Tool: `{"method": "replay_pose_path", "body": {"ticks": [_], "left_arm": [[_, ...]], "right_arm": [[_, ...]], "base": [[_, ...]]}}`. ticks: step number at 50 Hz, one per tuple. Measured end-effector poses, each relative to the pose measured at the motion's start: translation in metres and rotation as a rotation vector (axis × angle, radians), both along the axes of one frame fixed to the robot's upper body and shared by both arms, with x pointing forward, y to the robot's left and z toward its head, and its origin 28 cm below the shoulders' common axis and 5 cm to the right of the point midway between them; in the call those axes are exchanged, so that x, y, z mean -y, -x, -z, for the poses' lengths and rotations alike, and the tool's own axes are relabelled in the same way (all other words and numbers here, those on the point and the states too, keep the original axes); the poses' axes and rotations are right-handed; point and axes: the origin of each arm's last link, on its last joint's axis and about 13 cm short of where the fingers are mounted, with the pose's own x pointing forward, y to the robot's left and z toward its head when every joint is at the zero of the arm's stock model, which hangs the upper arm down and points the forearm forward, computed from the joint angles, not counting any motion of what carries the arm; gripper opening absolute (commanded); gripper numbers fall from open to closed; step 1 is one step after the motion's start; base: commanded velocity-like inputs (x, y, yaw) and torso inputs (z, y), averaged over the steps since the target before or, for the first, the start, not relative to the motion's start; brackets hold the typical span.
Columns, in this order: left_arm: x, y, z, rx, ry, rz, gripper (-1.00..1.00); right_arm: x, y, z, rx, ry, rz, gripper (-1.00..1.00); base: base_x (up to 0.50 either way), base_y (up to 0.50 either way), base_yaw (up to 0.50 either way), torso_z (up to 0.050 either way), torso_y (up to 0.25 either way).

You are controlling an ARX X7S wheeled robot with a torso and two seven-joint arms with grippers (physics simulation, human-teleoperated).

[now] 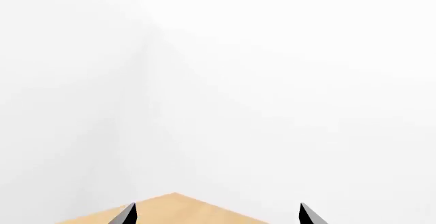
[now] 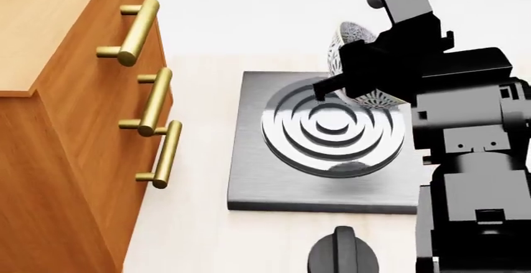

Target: Put the bowl on the stove.

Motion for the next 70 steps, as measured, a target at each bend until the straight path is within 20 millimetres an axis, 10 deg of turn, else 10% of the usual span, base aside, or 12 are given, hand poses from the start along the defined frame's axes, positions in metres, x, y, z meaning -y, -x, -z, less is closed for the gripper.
{"method": "replay_pose_path", "body": {"ticks": [70], "left_arm": [[0.002, 0.001, 0.003, 0.002, -0.034, 0.009, 1.00]], "right_arm": [[-0.014, -0.001, 0.011, 0.005, -0.031, 0.075, -1.00]], "base": [[0.00, 0.00, 0.00, 0.000, -0.039]]}}
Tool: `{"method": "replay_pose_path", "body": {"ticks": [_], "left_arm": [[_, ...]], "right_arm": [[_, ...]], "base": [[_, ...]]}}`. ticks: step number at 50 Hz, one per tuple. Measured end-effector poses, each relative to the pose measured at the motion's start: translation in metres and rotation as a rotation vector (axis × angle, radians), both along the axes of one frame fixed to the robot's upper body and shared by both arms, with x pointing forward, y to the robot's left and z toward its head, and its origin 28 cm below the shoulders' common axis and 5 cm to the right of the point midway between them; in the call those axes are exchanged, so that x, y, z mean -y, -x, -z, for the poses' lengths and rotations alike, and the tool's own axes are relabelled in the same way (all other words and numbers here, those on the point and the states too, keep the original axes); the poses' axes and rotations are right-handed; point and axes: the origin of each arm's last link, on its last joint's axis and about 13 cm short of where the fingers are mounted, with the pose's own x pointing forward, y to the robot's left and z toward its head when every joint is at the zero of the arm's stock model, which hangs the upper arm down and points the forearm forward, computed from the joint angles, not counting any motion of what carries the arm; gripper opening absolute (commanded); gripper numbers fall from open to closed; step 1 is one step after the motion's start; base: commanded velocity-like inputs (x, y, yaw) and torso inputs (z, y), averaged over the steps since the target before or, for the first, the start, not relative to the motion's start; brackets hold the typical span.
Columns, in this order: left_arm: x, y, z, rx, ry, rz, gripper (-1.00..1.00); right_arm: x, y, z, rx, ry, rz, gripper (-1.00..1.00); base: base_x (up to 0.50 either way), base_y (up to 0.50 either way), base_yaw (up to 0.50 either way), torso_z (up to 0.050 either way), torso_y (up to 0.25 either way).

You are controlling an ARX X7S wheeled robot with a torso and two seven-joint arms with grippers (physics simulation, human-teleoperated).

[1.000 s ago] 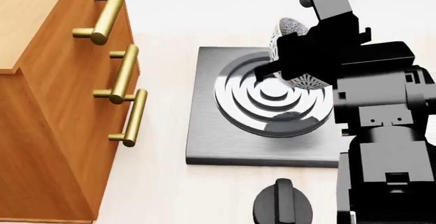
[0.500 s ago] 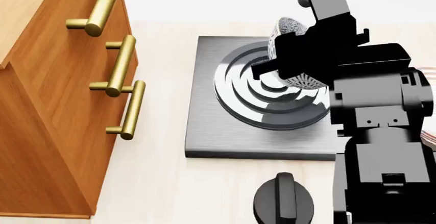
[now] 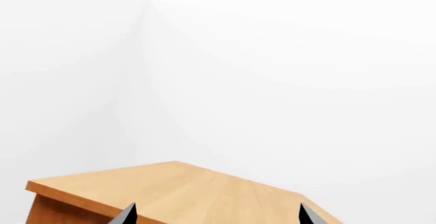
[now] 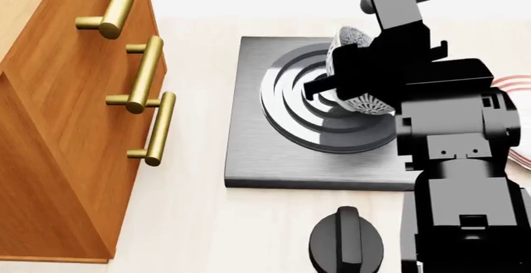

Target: Put the bowl on the stove.

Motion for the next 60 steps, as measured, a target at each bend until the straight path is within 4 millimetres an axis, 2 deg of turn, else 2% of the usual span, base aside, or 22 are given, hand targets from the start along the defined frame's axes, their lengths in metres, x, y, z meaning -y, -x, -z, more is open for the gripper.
{"method": "replay_pose_path", "body": {"ticks": [30, 31, 46, 60], "left_arm": [[-0.0014, -0.0007, 0.0005, 0.004, 0.013, -0.004, 1.00], [-0.0014, -0.0007, 0.0006, 0.004, 0.013, -0.004, 1.00], [-0.0014, -0.0006, 0.0008, 0.006, 0.015, -0.003, 1.00], [-0.0012, -0.0004, 0.0009, 0.007, 0.016, -0.002, 1.00]], "right_arm": [[-0.0035, 0.0002, 0.0023, -0.018, 0.004, -0.001, -1.00], [-0.0035, 0.0002, 0.0023, -0.018, 0.004, -0.001, 1.00], [-0.0041, -0.0001, 0.0005, -0.011, -0.004, -0.003, 1.00], [-0.0081, -0.0027, -0.0034, 0.041, -0.109, -0.107, 1.00]], "base": [[0.00, 0.00, 0.00, 0.000, 0.000], [0.00, 0.00, 0.00, 0.000, 0.000], [0.00, 0.00, 0.00, 0.000, 0.000], [0.00, 0.00, 0.00, 0.000, 0.000]]}}
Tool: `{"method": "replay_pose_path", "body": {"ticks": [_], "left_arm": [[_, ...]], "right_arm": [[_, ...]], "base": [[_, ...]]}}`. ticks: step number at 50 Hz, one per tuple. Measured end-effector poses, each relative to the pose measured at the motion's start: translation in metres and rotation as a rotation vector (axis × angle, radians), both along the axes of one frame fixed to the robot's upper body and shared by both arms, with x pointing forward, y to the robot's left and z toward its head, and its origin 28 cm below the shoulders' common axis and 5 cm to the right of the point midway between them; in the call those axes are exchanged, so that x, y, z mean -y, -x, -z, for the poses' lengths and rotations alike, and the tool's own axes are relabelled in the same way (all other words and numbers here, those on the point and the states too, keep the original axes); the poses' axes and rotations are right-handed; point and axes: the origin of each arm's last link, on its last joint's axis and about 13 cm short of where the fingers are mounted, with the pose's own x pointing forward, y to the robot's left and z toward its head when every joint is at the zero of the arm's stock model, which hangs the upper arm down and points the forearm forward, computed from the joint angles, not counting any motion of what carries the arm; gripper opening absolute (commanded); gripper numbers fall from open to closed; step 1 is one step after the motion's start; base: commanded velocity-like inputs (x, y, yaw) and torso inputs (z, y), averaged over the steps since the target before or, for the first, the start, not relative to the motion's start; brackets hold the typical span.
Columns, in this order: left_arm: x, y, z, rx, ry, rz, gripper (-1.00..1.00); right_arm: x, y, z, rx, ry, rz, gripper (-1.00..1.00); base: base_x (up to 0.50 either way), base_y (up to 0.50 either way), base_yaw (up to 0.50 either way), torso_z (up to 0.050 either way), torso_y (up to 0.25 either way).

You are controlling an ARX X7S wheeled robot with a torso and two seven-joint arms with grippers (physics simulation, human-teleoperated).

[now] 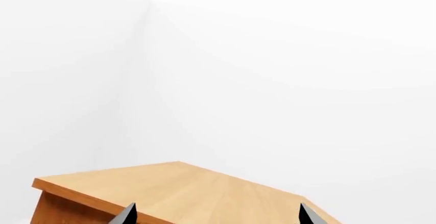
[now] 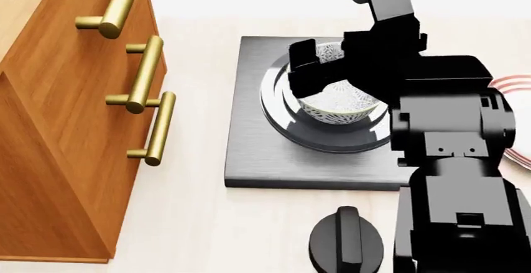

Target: Put the bowl on the stove.

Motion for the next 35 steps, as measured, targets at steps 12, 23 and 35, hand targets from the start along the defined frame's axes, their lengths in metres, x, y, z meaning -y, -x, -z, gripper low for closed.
{"method": "replay_pose_path", "body": {"ticks": [12, 23, 35], "left_arm": [[0.000, 0.000, -0.001, 0.001, 0.001, 0.001, 1.00], [0.000, 0.000, -0.001, 0.001, 0.003, 0.001, 1.00], [0.000, 0.001, -0.002, 0.004, 0.005, 0.002, 1.00]], "right_arm": [[0.002, -0.001, -0.005, 0.049, -0.078, -0.056, 1.00], [0.014, -0.002, -0.013, 0.168, -0.159, -0.047, 1.00], [0.049, 0.016, 0.007, 0.253, -0.255, 0.065, 1.00]], "base": [[0.00, 0.00, 0.00, 0.000, 0.000], [0.00, 0.00, 0.00, 0.000, 0.000], [0.00, 0.00, 0.00, 0.000, 0.000]]}}
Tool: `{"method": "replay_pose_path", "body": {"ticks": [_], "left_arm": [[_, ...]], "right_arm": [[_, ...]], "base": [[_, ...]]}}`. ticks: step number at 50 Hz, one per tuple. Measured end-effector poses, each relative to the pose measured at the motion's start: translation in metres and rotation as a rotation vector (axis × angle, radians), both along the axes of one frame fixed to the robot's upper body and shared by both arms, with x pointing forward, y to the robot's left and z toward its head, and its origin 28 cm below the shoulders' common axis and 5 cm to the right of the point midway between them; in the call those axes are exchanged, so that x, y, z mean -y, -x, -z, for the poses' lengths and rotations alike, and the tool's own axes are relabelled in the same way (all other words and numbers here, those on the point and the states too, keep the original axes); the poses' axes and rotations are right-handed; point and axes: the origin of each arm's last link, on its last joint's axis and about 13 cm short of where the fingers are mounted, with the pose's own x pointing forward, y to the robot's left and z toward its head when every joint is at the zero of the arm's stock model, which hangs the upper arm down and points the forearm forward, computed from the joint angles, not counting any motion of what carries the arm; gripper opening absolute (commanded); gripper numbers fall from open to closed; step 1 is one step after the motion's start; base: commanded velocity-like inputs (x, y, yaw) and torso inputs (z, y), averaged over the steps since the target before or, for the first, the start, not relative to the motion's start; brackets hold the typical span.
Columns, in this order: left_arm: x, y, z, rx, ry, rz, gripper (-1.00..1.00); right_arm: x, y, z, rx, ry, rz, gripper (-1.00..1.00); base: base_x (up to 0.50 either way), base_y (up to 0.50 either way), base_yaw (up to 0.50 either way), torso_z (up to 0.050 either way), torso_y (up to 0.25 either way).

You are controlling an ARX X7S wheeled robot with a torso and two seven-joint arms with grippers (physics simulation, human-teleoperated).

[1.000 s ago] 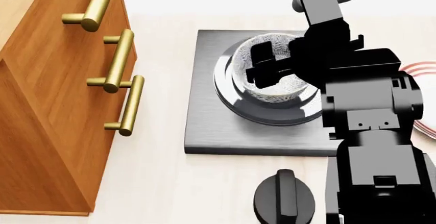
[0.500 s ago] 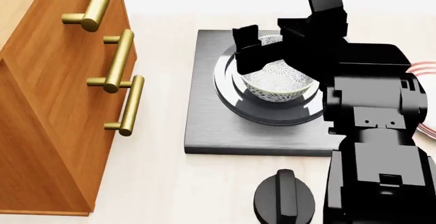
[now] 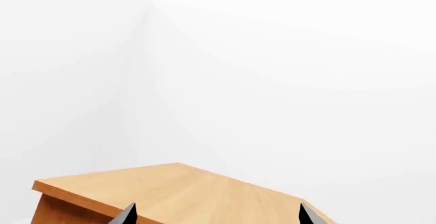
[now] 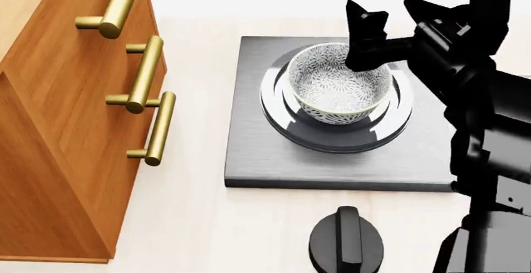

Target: Put the bowl on the stove.

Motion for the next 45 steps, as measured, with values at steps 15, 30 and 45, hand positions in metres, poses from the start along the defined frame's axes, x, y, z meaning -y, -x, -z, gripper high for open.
{"method": "replay_pose_path", "body": {"ticks": [15, 30, 45], "left_arm": [[0.001, 0.001, -0.001, 0.004, -0.002, 0.003, 1.00], [0.001, 0.002, -0.002, 0.009, -0.005, 0.004, 1.00], [0.000, 0.002, -0.002, 0.010, -0.004, 0.002, 1.00]], "right_arm": [[0.033, 0.084, 0.017, 0.156, -0.120, 0.056, 1.00], [0.048, 0.154, 0.029, 0.449, -0.396, 0.067, 1.00], [0.057, 0.202, 0.036, 0.814, -0.632, 0.084, 1.00]], "base": [[0.00, 0.00, 0.00, 0.000, 0.000], [0.00, 0.00, 0.00, 0.000, 0.000], [0.00, 0.00, 0.00, 0.000, 0.000]]}}
